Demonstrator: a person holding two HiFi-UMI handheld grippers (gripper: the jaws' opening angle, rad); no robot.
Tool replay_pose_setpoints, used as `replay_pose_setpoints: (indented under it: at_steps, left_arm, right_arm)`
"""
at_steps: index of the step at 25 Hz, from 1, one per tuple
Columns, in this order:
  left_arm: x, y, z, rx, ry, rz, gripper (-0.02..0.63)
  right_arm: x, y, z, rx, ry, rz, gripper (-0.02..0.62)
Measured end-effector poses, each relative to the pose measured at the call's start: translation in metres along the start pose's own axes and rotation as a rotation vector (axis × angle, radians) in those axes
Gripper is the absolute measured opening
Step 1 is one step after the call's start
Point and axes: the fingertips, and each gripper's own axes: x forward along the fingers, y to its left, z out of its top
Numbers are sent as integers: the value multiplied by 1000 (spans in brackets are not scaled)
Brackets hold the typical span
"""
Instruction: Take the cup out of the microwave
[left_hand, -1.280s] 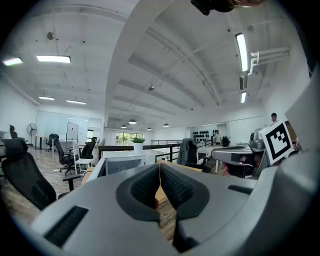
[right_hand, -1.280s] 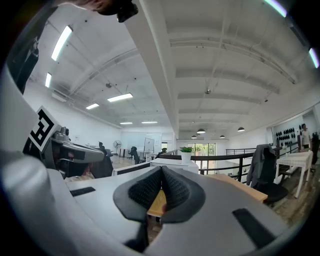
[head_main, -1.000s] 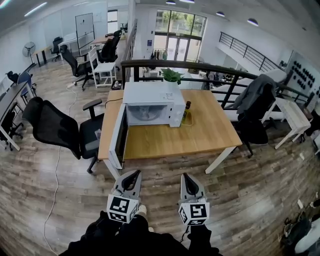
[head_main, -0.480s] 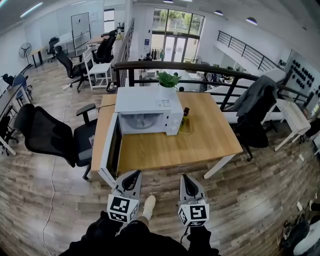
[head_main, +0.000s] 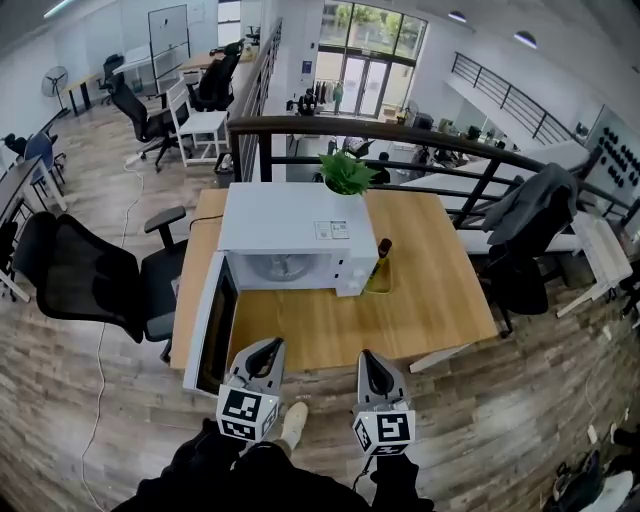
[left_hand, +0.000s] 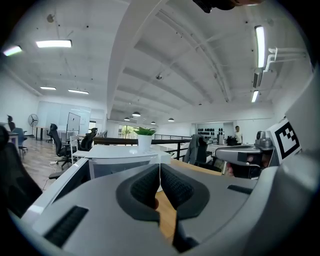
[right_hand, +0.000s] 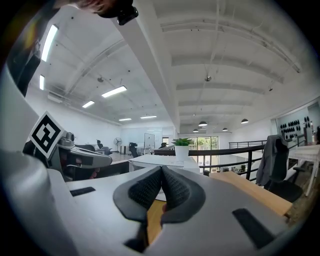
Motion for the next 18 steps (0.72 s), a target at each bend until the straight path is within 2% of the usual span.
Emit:
replay_pose_setpoints:
  at_steps: [7, 18]
  left_arm:
    - [79, 45, -8, -21, 45, 41, 26]
    - [175, 111, -57, -60, 119, 103, 25]
  right_arm:
    - [90, -25, -17, 35, 40, 50, 17]
    - [204, -43, -74, 59, 135, 121, 17]
